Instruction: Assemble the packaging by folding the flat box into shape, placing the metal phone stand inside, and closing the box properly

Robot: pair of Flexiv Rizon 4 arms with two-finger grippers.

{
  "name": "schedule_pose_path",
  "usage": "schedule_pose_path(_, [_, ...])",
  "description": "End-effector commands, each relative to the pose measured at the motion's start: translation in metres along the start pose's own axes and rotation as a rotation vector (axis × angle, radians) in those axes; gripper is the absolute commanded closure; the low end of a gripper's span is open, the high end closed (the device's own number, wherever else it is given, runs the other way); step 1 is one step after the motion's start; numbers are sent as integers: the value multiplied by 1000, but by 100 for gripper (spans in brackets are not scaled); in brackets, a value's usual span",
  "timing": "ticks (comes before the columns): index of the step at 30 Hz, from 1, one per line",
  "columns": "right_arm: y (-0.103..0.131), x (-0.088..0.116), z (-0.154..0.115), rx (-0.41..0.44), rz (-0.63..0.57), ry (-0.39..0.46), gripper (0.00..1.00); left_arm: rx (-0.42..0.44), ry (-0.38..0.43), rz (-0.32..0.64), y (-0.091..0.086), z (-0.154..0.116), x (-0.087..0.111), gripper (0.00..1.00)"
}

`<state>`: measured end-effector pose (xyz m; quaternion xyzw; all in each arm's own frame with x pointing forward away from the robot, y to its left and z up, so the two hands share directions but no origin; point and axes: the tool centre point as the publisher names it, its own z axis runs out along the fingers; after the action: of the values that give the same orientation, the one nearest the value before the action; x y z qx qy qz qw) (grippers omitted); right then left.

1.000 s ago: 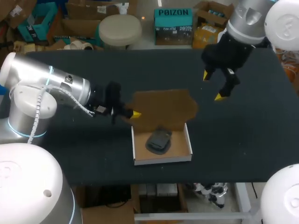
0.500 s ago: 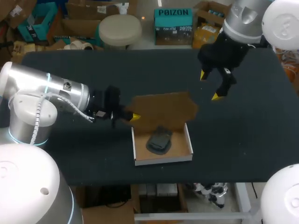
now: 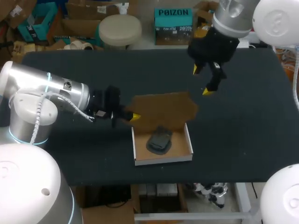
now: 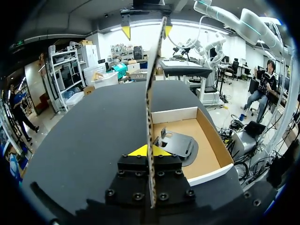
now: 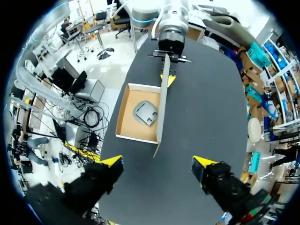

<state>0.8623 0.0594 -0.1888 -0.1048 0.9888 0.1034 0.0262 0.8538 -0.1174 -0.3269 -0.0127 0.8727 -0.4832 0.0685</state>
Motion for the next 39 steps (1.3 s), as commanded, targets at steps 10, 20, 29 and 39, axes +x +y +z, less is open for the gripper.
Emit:
schedule_pose_path(10, [38, -25, 0, 86, 10, 19, 11, -1, 2, 0, 1, 2, 0, 100])
schedule_pose_path(20, [65, -39, 11, 140, 11, 20, 27, -1, 2, 0, 1, 2, 0, 100])
schedule_pose_path(29, [80, -44, 21, 182, 25, 30, 49, -1, 2, 0, 1, 2, 0, 100])
schedule_pose_path(39, [93, -59, 35, 190, 14, 38, 51, -1, 2, 0, 1, 2, 0, 100])
